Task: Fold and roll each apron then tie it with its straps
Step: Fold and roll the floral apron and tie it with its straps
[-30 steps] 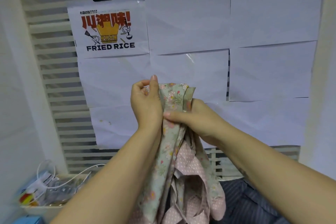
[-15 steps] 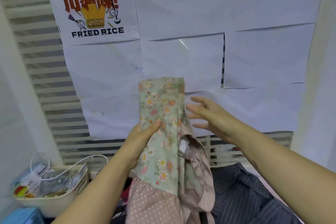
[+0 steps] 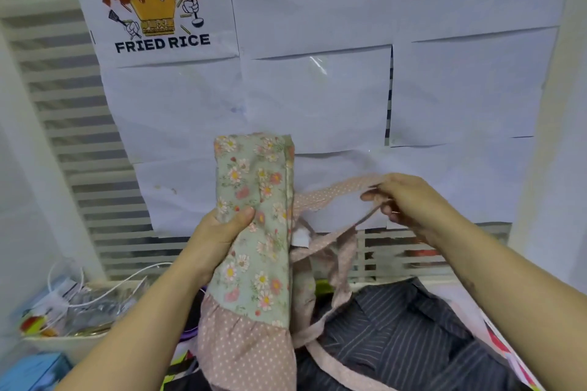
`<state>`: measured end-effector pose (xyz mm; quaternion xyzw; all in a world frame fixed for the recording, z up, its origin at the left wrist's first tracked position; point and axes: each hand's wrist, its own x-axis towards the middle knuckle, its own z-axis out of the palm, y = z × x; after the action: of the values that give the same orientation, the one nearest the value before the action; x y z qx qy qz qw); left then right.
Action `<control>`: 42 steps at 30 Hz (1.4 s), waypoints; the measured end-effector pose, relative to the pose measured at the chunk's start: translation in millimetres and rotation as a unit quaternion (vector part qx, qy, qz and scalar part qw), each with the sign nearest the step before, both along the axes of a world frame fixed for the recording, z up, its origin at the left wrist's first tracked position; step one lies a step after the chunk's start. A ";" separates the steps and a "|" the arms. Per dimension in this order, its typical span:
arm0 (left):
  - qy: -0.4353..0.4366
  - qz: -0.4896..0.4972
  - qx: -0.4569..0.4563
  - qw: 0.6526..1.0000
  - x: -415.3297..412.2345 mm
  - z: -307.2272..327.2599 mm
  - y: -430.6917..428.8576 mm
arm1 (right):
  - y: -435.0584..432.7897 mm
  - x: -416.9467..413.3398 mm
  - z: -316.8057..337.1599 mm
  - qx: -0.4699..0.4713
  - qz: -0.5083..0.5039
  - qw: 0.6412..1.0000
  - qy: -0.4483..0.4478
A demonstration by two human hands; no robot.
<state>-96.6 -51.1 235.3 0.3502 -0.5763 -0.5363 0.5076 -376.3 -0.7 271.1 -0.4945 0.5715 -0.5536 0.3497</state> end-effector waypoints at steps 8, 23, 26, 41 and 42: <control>0.028 0.000 0.022 0.999 -15.8 5.9 6.8 | 2.2 6.7 41.8 0.019 0.144 0.989 0.002; 0.033 0.082 0.025 0.996 -22.0 17.1 2.7 | 20.5 43.5 -69.1 0.108 0.251 0.925 0.263; 0.029 0.060 0.027 0.997 -21.2 20.5 6.1 | 16.3 52.9 -82.6 0.097 0.220 0.943 0.231; 0.041 0.024 0.016 0.999 -2.5 49.1 16.3 | -24.4 21.6 22.1 -0.111 0.073 0.965 0.225; 0.049 0.038 0.009 0.998 -0.8 51.2 15.8 | -27.0 16.9 30.7 -0.132 0.047 0.943 0.300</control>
<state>-97.4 -35.3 286.5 0.3498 -0.5318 -0.5384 0.5522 -359.4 -27.7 301.8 -0.7059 0.5479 -0.4330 0.1186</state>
